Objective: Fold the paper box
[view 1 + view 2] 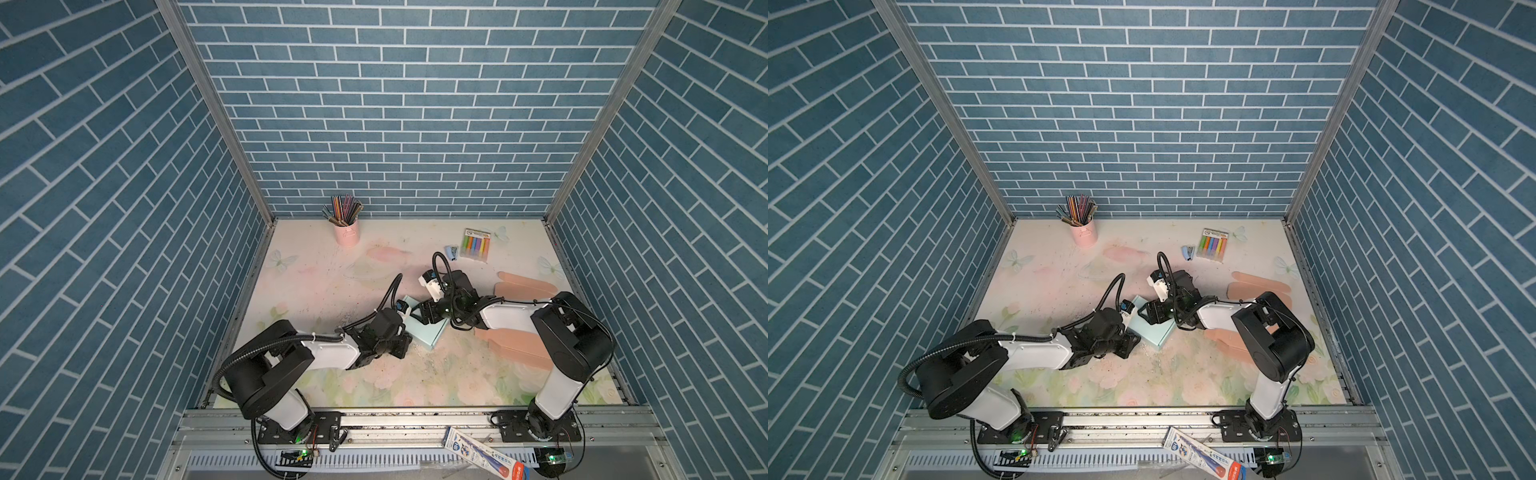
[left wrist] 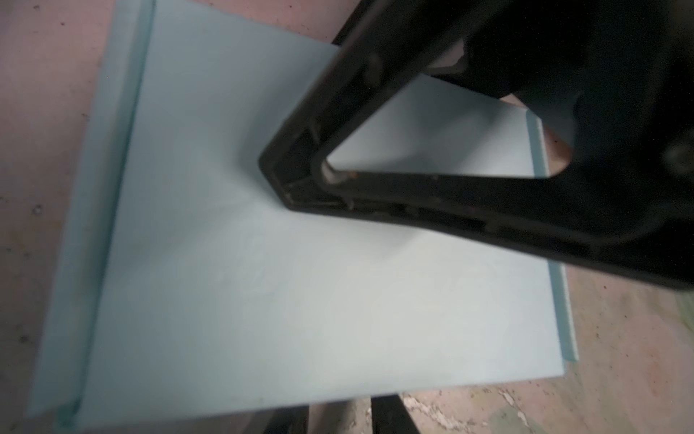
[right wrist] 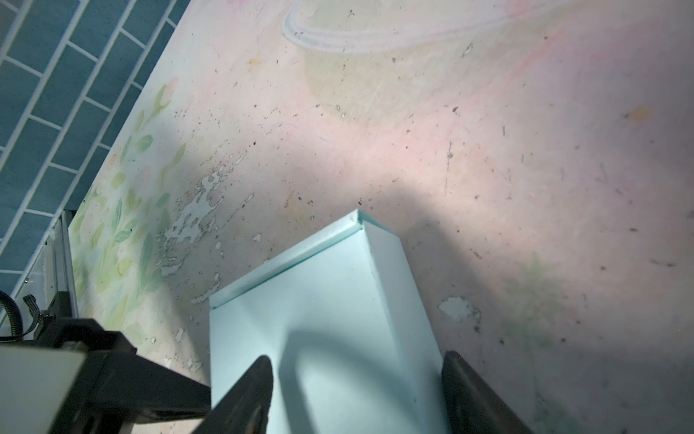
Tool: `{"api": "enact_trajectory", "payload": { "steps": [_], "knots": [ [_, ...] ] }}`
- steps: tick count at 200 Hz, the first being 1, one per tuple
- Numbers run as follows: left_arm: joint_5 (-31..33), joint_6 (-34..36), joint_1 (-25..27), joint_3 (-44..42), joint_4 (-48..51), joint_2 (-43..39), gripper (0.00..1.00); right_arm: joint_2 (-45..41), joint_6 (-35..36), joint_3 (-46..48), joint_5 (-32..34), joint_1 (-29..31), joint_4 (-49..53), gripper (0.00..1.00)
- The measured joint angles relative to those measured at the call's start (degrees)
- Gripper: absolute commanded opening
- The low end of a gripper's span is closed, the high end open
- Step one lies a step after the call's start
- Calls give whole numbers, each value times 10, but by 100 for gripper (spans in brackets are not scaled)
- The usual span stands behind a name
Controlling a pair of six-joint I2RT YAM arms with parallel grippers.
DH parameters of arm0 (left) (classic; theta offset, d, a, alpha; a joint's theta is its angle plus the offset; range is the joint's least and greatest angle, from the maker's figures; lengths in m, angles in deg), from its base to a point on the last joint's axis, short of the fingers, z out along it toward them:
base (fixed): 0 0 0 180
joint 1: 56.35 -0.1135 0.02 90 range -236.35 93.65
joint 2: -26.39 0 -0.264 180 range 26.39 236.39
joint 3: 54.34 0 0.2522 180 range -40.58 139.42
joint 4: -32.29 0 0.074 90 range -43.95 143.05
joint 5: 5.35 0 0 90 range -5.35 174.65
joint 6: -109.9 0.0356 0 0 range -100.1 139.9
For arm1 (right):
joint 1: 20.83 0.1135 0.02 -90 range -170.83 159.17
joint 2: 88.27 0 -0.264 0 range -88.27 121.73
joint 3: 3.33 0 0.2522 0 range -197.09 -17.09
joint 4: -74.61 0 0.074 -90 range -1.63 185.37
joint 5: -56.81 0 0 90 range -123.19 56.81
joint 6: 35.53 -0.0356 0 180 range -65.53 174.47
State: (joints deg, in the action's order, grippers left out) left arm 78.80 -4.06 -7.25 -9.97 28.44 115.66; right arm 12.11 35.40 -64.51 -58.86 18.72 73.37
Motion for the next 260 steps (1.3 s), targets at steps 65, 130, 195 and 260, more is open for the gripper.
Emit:
{"api": "enact_trajectory", "payload": {
  "steps": [65, 130, 195, 260],
  "knots": [
    [2, 0, -4, -12, -24, 0, 32, 0, 5, -31, 12, 4, 39, 77],
    [10, -22, -10, -82, -53, -62, 40, -12, 5, -65, 46, 18, 140, 91],
    [-6, -17, -31, -99, 2, -162, 44, -147, 4, -58, 133, 25, 195, 88],
    [-94, 26, -155, -35, 35, -182, 60, -372, -68, 102, 186, 75, 218, 85]
  ]
}}
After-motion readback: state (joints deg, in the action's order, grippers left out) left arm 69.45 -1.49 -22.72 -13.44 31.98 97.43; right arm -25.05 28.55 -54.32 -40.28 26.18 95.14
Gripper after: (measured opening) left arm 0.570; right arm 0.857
